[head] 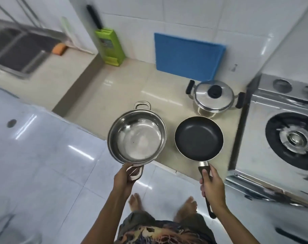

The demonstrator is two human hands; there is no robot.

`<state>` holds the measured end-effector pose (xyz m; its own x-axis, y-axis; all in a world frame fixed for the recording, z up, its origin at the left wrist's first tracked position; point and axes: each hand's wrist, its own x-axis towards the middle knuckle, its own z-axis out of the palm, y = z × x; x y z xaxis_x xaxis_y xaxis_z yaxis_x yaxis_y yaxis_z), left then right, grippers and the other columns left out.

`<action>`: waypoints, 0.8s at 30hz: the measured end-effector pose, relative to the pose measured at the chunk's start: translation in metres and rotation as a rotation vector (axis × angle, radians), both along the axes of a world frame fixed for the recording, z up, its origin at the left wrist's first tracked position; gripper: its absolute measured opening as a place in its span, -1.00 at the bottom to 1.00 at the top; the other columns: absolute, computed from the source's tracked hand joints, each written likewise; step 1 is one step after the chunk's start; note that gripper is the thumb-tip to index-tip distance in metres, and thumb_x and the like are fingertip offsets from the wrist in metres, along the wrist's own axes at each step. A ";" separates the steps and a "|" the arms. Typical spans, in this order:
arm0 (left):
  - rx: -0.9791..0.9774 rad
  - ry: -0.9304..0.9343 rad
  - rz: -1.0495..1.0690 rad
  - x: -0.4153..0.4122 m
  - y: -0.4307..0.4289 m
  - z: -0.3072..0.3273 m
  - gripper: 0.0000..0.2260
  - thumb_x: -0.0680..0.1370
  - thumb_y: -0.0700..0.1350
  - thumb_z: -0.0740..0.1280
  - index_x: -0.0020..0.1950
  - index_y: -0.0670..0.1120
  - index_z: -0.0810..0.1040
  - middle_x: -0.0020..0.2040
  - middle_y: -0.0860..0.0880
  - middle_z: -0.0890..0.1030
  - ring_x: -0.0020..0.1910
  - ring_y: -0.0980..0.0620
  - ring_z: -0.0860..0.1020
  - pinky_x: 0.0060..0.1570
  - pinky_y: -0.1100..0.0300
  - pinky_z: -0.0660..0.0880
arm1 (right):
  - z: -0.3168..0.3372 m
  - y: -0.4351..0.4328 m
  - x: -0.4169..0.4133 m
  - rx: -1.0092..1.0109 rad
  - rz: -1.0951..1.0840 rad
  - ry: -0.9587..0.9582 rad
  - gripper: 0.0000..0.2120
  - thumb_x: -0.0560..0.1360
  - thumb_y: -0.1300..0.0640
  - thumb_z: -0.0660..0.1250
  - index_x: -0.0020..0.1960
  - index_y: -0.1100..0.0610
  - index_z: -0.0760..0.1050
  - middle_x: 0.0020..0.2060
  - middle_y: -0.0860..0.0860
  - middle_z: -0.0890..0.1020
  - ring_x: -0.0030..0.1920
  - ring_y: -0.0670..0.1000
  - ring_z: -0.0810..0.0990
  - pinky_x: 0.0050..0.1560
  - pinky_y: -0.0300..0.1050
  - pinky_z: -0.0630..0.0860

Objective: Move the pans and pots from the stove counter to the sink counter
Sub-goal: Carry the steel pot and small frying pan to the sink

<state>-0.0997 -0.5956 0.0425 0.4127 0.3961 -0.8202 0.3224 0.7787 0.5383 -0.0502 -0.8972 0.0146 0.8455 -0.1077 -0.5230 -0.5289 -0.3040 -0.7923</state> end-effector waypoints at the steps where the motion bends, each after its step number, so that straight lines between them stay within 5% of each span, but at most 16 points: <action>1: 0.005 -0.019 0.031 -0.003 0.010 0.006 -0.60 0.47 -0.31 0.41 0.28 -0.44 0.52 0.24 -0.42 0.59 0.30 -0.32 0.56 0.32 -0.10 0.49 | 0.004 0.009 0.007 0.007 0.031 -0.016 -0.70 0.68 0.11 0.22 0.38 -0.09 0.46 -0.32 0.17 0.60 -0.47 0.05 0.46 -0.47 -0.07 0.44; 6: 0.058 -0.099 0.162 -0.031 0.094 0.032 -0.61 0.42 -0.30 0.45 0.21 -0.41 0.57 0.16 -0.41 0.65 0.18 -0.30 0.64 0.09 0.00 0.62 | 0.027 0.094 0.035 0.051 0.176 -0.119 -0.66 0.68 0.12 0.23 0.40 -0.13 0.44 -0.35 0.09 0.57 -0.49 0.01 0.46 -0.49 -0.08 0.45; 18: 0.227 -0.169 0.451 -0.117 0.345 0.078 -0.71 0.41 -0.27 0.46 0.11 -0.32 0.63 0.00 -0.34 0.72 0.02 -0.21 0.72 -0.05 0.00 0.63 | 0.104 0.400 0.045 0.227 0.443 -0.226 -0.70 0.66 0.11 0.22 0.10 -0.31 0.55 -0.43 -0.02 0.55 -0.53 0.01 0.39 -0.53 -0.13 0.37; 24: 0.293 -0.126 0.595 -0.149 0.444 0.083 -0.73 0.36 -0.22 0.50 0.04 -0.24 0.67 -0.09 -0.24 0.75 -0.10 -0.13 0.75 -0.07 0.04 0.62 | 0.125 0.552 0.043 0.268 0.616 -0.185 -0.76 0.63 0.09 0.21 0.16 -0.19 0.55 -0.40 0.02 0.55 -0.51 0.00 0.41 -0.54 -0.14 0.38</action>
